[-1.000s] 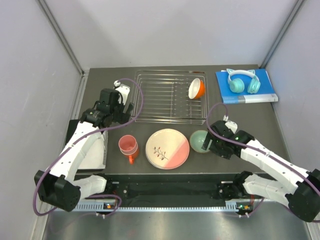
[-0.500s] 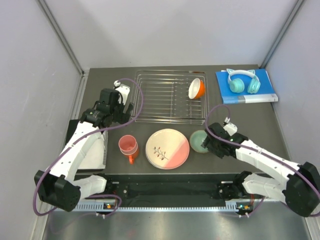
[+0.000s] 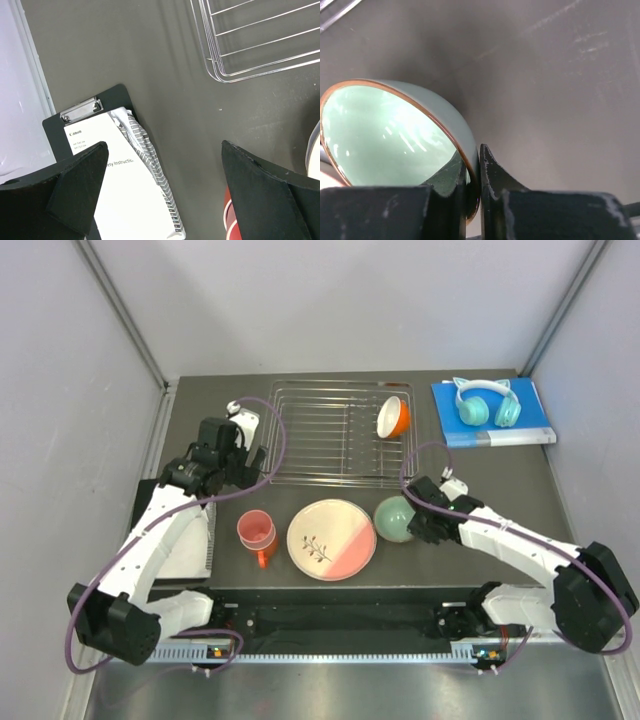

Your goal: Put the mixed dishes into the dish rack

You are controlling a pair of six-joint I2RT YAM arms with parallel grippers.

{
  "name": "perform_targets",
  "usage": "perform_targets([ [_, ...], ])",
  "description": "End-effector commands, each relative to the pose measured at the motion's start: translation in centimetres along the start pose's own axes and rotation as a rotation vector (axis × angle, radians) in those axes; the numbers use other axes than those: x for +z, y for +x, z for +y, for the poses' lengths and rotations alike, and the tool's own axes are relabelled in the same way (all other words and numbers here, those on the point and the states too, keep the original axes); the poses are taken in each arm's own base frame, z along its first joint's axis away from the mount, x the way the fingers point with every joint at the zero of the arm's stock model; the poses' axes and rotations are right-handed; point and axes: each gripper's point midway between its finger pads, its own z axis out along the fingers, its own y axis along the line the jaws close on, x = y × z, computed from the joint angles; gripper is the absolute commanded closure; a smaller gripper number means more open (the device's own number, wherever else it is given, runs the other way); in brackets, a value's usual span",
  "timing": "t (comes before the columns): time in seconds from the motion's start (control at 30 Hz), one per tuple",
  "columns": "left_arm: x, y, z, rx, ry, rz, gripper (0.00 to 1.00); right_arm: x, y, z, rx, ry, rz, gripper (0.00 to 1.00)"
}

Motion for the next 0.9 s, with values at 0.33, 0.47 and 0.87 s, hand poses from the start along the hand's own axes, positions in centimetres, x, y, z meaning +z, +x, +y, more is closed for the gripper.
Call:
perform_targets([
  [0.33,-0.8,-1.7,0.5,-0.007,-0.015,-0.081,0.01,-13.8,-11.7,-2.8,-0.200,0.072,-0.419,1.00],
  [0.47,0.1,-2.2,0.1,-0.021,-0.002,-0.083,0.01,-18.4,-16.2,-0.3,-0.248,0.101,-0.557,1.00],
  [0.87,0.4,-1.6,0.0,0.003,0.002,-0.056,0.01,-13.2,-19.4,8.0,-0.602,0.486,-0.663,1.00],
])
